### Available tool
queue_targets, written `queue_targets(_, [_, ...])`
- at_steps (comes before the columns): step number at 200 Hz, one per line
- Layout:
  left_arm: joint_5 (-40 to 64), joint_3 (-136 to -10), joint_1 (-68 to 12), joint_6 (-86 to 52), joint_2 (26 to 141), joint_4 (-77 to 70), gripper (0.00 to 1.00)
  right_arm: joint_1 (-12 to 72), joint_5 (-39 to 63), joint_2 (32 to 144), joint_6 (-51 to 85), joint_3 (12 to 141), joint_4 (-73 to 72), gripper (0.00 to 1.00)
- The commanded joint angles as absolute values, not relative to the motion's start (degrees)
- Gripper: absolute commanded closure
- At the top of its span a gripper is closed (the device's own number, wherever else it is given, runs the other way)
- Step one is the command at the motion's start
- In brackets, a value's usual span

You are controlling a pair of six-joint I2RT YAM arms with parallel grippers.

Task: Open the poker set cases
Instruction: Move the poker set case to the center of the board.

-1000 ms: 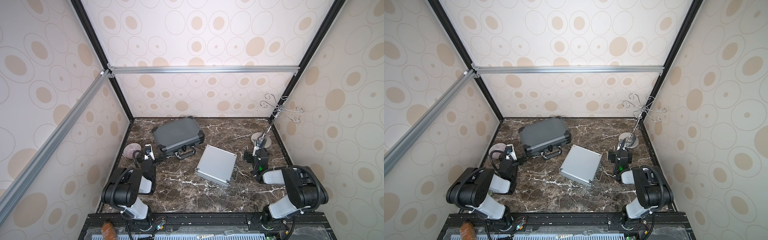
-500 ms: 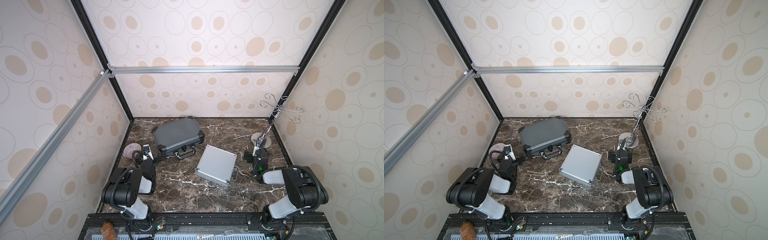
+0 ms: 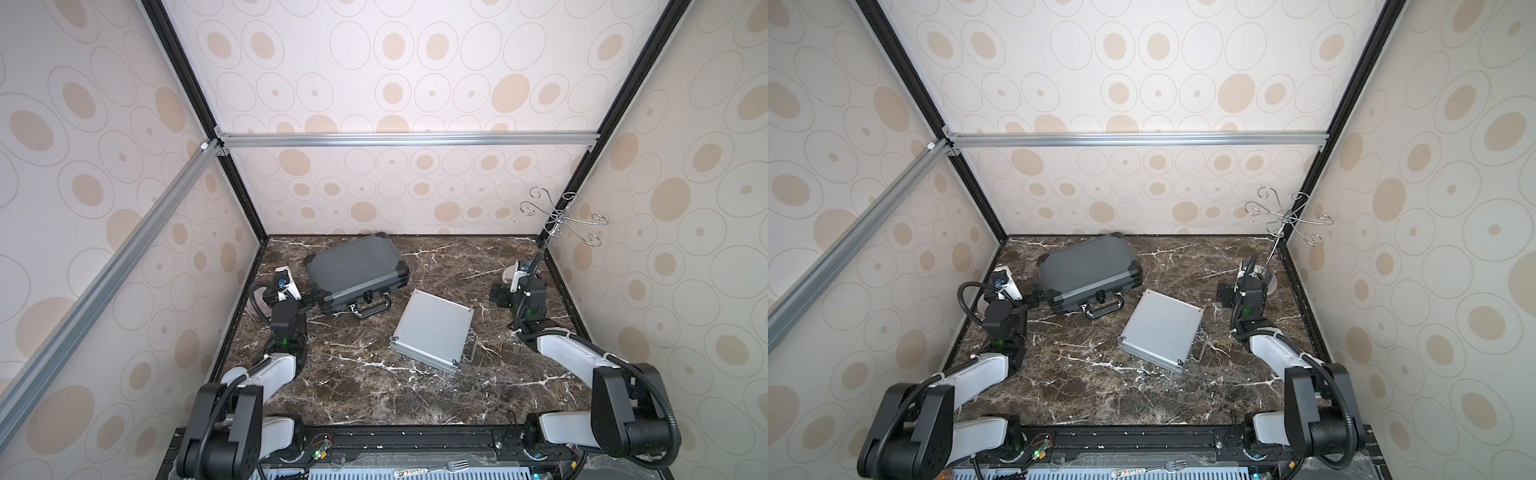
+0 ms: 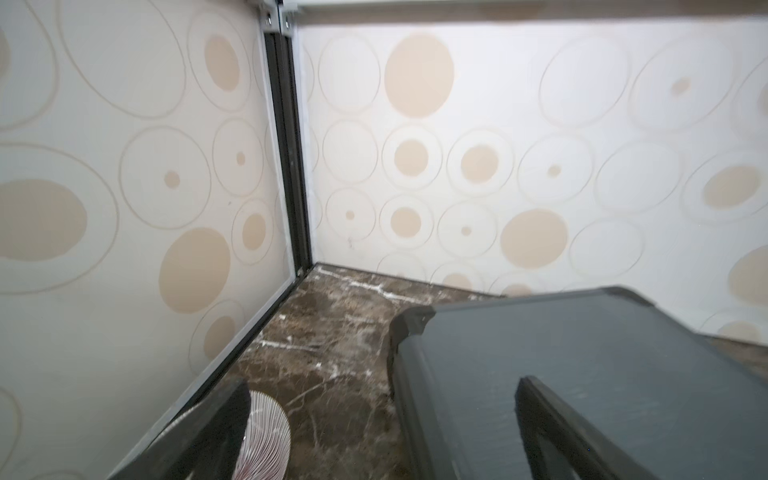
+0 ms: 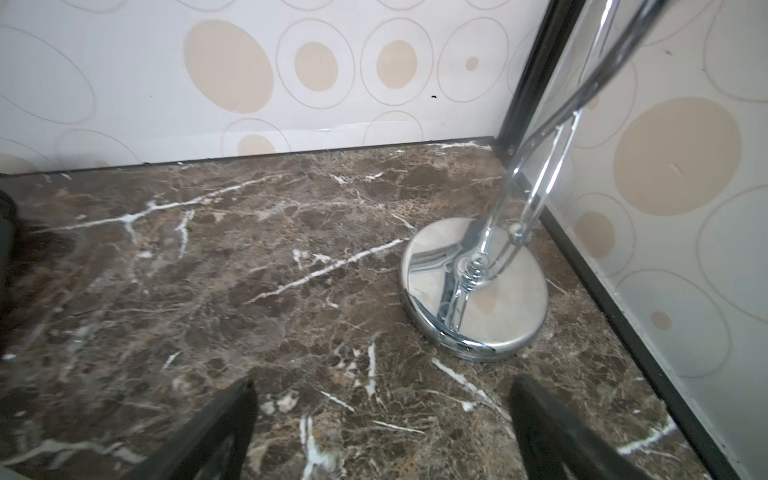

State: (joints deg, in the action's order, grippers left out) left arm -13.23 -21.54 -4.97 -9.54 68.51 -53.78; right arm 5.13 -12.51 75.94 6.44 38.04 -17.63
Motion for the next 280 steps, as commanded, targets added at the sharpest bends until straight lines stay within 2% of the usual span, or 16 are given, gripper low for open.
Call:
queue_targets(1, [-13.22,-20.72,-8.69,-14.88,65.46,-46.37,0.0,5.02,-6.86,76.04,13.51,41.29,0.34,0.05])
queue_targets(25, [-13.67,-21.26,-13.94,-20.03,63.56,-41.71,0.0,5.02,0.66,76.89,19.78,42.46,3.15,0.12])
queue_targets(53, [-17.28,-20.7,-23.69,-24.75,65.15,-39.81,0.0,5.18,9.9,79.12,27.06,41.16,0.68,0.18])
queue_targets(82, [-16.76,-22.91,-30.92,-26.46,73.06,-41.28,0.0,5.54,15.45,81.2,29.98,39.98,-1.69,0.25])
queue_targets(97, [-13.23,-26.86,-32.99,-25.33,78.48,-40.65,0.0,5.54,16.85,81.65,30.29,39.85,-0.87,0.28])
queue_targets(129, [-2.64,-35.32,-33.93,-24.91,88.8,-39.08,0.0,5.73,20.94,81.25,30.8,38.38,-1.28,0.34])
queue_targets(187, [8.63,-43.3,-34.68,-23.61,97.8,-35.16,0.14,5.89,26.01,81.42,32.48,35.42,-2.94,0.49])
queue_targets(255, [9.36,-50.53,-36.55,-22.98,104.29,-26.21,0.21,6.0,28.24,82.11,33.65,34.29,-4.31,0.47])
queue_targets(280, [11.32,-54.76,-36.81,-23.52,107.56,-22.55,0.26,6.05,28.49,82.01,34.71,33.69,-5.62,0.47])
